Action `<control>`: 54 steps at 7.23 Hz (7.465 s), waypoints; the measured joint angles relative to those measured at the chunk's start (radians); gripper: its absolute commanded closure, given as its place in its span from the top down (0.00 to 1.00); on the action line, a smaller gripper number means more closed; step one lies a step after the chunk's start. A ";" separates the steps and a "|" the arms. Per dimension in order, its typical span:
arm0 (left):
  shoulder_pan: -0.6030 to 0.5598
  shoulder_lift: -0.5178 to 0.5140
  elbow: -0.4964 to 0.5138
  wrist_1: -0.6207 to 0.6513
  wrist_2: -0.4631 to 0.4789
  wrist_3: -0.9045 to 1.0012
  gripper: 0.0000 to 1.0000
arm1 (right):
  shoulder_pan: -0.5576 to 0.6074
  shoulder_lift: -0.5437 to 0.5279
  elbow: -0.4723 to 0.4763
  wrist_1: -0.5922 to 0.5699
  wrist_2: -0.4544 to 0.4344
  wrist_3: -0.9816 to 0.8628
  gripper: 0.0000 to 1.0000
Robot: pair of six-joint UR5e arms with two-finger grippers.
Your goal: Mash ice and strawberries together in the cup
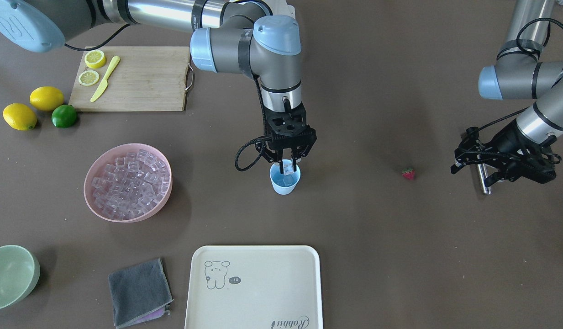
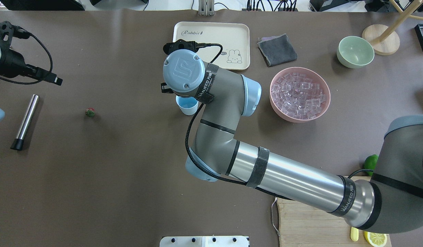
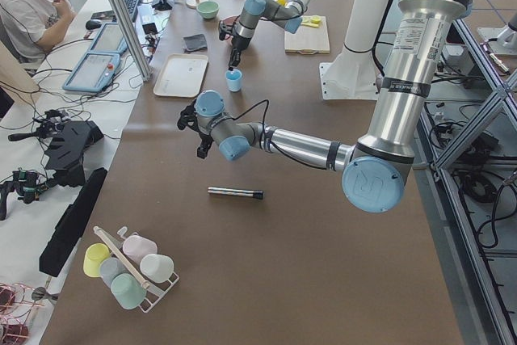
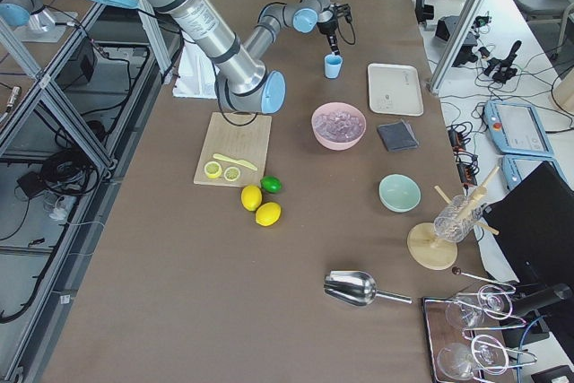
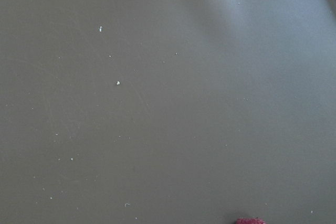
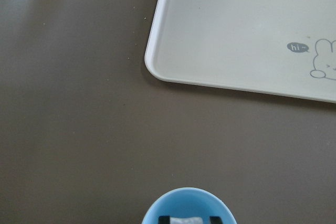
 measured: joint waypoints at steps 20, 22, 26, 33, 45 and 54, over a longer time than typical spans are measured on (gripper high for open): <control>0.312 -0.009 -0.020 -0.007 0.337 -0.269 0.66 | 0.790 -0.716 0.475 -0.189 0.710 -0.977 0.99; 0.310 -0.008 -0.019 -0.004 0.336 -0.268 0.36 | 0.790 -0.736 0.493 -0.188 0.710 -0.978 0.99; 0.307 -0.007 -0.022 -0.001 0.337 -0.267 0.05 | 0.789 -0.746 0.499 -0.188 0.712 -0.978 0.99; 0.295 -0.315 -0.131 0.261 0.249 -0.322 0.00 | 0.800 -0.795 0.484 -0.188 0.711 -1.072 0.99; 0.454 -0.499 -0.058 0.340 0.421 -0.406 0.00 | 0.987 -0.975 0.261 0.027 0.725 -1.454 0.99; 0.435 -0.513 0.010 0.264 0.420 -0.407 0.97 | 0.987 -0.957 0.206 0.117 0.744 -1.432 0.99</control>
